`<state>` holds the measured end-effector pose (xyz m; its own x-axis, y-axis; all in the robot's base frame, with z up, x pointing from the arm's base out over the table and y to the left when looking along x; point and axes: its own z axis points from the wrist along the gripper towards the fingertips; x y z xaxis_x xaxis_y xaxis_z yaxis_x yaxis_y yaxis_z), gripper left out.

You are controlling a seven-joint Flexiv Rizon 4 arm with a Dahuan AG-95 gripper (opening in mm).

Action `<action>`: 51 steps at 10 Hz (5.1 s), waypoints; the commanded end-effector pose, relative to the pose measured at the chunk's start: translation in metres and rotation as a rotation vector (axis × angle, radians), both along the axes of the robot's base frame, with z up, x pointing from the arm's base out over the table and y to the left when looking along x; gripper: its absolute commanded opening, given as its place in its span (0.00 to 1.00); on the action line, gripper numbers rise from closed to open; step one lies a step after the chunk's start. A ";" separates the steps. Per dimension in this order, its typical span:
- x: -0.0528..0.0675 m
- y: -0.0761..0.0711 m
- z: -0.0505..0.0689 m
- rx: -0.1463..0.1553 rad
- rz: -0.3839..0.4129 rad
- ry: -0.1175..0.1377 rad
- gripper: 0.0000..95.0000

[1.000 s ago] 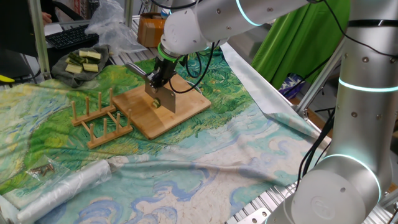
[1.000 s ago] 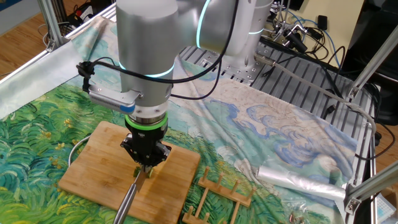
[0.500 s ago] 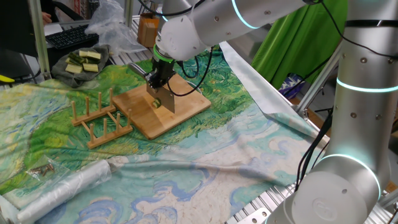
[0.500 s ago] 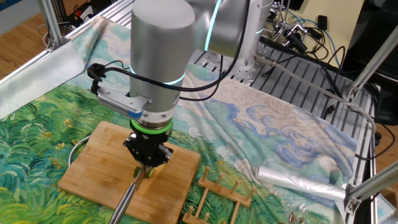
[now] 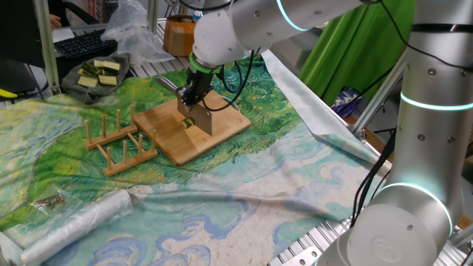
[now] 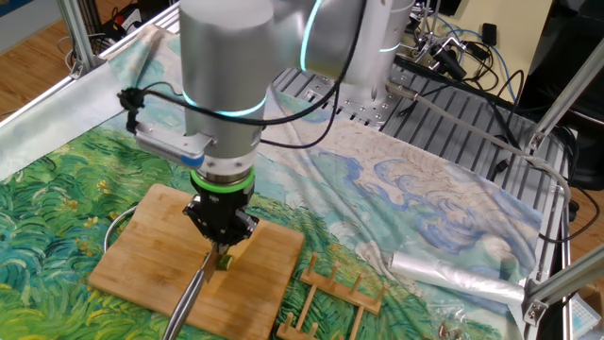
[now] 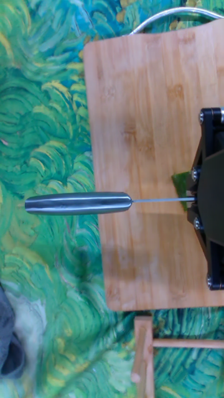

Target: Chop the cucumber into shreds

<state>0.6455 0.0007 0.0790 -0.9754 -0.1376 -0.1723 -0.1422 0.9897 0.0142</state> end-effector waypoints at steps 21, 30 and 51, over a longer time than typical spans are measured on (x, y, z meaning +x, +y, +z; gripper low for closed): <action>0.002 0.007 -0.017 -0.003 0.022 -0.004 0.00; 0.003 -0.005 -0.007 0.001 0.027 0.003 0.00; 0.001 -0.005 -0.001 -0.004 0.010 0.012 0.00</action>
<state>0.6448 -0.0049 0.0788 -0.9763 -0.1503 -0.1558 -0.1543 0.9879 0.0138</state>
